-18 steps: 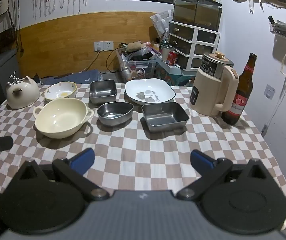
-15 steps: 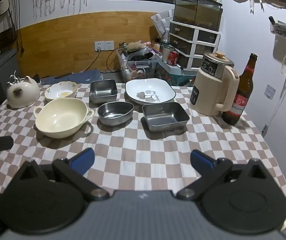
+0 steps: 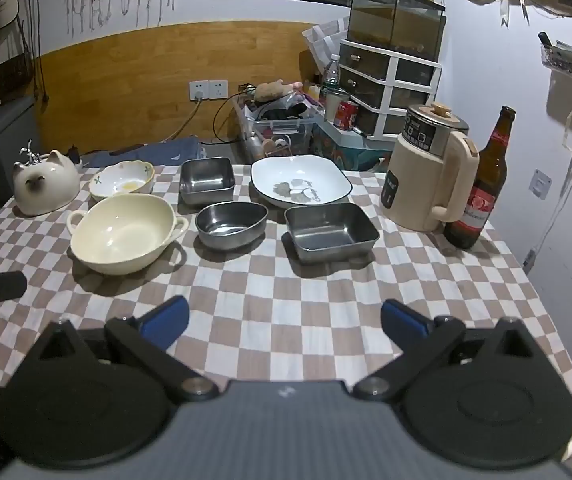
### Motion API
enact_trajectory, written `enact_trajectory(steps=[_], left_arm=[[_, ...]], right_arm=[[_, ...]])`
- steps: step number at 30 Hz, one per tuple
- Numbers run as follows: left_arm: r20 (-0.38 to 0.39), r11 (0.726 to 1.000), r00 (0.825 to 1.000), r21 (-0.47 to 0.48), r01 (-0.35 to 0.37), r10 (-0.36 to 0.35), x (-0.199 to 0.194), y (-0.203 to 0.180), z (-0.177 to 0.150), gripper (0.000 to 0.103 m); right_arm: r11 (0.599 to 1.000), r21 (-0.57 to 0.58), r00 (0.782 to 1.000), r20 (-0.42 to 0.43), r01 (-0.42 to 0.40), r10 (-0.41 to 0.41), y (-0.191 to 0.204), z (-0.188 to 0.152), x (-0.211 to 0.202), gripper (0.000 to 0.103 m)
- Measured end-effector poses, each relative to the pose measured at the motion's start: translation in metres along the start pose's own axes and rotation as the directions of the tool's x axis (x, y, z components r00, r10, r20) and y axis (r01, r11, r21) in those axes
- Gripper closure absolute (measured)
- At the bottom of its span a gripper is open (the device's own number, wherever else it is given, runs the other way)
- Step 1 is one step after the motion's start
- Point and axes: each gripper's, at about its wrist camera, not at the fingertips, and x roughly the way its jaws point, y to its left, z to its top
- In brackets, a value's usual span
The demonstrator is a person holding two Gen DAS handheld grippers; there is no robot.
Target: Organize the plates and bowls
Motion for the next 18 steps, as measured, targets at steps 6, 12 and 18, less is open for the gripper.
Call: enact_trajectory(steps=[6,12,18], left_arm=[[-0.001,1.000,1.000,-0.002,0.001,-0.001,0.0000,0.0000,0.0001,0.000],[-0.002,1.000,1.000,-0.002,0.001,-0.001,-0.0003,-0.0003,0.0000,0.000],[-0.003,1.000,1.000,-0.003,0.002,-0.002,-0.0002,-0.0001,0.0001,0.000]], right_arm=[[1.000,-0.001,1.000,-0.002,-0.001,0.001,-0.0006,0.0001,0.0008,0.000],[1.000,-0.002,1.000,-0.003,-0.001,0.001,-0.0009,0.0002,0.0017,0.000],[1.000,-0.001,1.000,-0.005,-0.001,0.001,-0.0006,0.0001,0.0019,0.000]])
